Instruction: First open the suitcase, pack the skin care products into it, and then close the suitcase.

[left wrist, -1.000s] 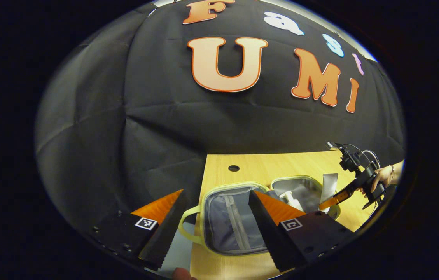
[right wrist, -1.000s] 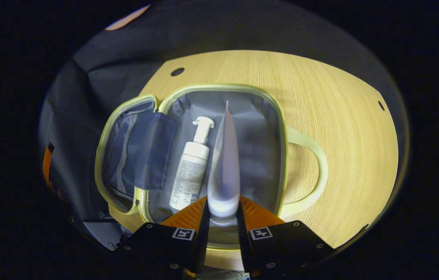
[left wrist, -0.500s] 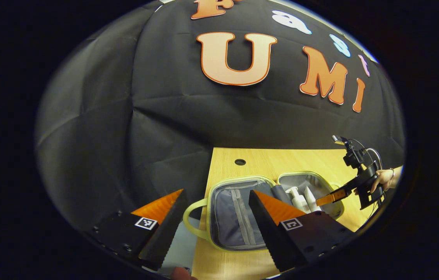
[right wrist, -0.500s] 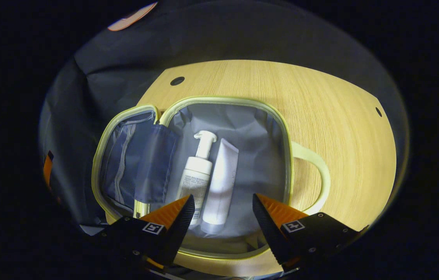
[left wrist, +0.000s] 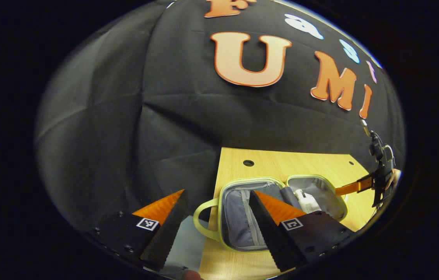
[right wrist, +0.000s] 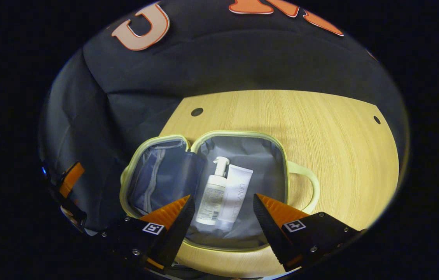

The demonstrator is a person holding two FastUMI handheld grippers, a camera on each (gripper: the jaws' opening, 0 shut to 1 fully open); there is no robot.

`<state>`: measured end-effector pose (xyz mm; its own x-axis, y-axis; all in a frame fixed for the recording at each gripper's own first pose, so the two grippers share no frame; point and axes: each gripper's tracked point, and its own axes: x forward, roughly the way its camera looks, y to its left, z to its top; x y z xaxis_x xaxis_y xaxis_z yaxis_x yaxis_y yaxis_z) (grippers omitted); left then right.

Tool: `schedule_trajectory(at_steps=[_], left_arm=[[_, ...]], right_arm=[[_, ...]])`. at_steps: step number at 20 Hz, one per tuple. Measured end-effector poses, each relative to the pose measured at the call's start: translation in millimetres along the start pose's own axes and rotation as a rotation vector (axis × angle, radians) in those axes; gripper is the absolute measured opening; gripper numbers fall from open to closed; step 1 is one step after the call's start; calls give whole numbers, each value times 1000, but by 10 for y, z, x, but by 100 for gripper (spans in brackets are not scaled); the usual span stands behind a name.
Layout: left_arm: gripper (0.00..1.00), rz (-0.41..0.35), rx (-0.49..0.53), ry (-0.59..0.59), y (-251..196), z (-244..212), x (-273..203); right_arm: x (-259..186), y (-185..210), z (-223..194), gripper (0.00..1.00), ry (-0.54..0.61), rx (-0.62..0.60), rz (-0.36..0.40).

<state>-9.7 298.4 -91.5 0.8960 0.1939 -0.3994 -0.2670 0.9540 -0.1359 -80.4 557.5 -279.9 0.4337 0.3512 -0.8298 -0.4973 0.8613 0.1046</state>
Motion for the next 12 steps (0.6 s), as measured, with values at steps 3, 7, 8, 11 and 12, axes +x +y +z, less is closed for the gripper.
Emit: schedule_trajectory(at_steps=[3, 7, 8, 11, 12], left_arm=[[99, -75, -97, -4, 241, -152, 163], [99, -104, -289, 125, 564, -704, 535], [99, -115, -332, 139, 584, -807, 633], [99, -178, -449, 153, 612, -991, 789], [98, -192, -481, 166, 610, -1050, 872]], right_arm=[[-228, -64, 38, 95, -41, -7, -23], [-514, -197, -12, 96, -71, 17, -70], [-570, -233, -30, 95, -83, 28, -81], [-744, -387, -98, 96, -90, 56, -125], [-789, -408, -124, 96, -93, 62, -136]])
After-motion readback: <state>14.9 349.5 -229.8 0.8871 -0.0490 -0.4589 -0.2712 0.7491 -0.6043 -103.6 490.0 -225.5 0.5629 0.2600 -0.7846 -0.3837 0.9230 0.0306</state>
